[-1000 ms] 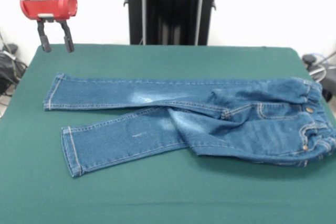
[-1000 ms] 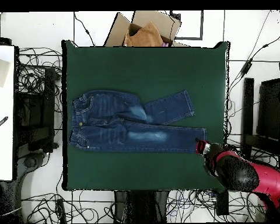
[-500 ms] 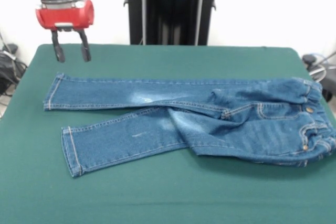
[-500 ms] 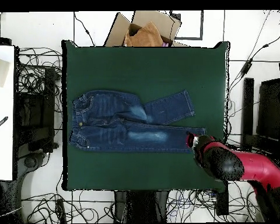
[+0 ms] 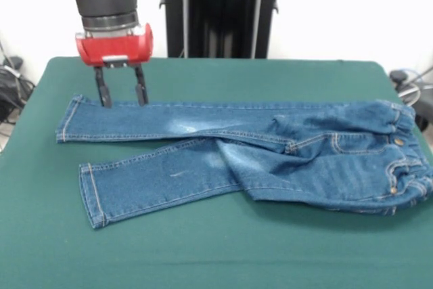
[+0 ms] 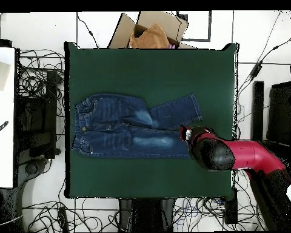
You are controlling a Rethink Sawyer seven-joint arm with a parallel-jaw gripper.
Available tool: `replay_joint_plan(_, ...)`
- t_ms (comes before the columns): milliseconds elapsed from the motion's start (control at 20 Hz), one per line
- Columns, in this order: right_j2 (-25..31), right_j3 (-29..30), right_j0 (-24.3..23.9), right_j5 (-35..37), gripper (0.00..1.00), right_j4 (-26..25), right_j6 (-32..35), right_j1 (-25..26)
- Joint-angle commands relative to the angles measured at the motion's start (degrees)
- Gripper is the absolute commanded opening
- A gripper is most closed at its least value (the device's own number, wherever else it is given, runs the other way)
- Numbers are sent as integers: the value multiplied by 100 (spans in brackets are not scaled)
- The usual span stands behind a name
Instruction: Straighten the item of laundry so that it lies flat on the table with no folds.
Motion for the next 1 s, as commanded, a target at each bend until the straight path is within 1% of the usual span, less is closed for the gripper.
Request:
replay_joint_plan(50,-293,-691,356,397,100,-450,-506,564)
replay_joint_plan(250,-407,-772,453,426,100,-477,-477,573)
replay_joint_plan(350,-729,-956,788,286,100,-770,-182,445)
replay_joint_plan(500,-959,-1046,1009,130,100,-934,53,398)
replay_joint_plan(650,-1109,-1162,1140,29,100,-997,205,488)
replay_joint_plan(900,-1618,-1279,1570,-193,100,-1141,769,364)
replay_joint_plan(1000,-1691,-1357,1615,-223,100,-1116,781,419)
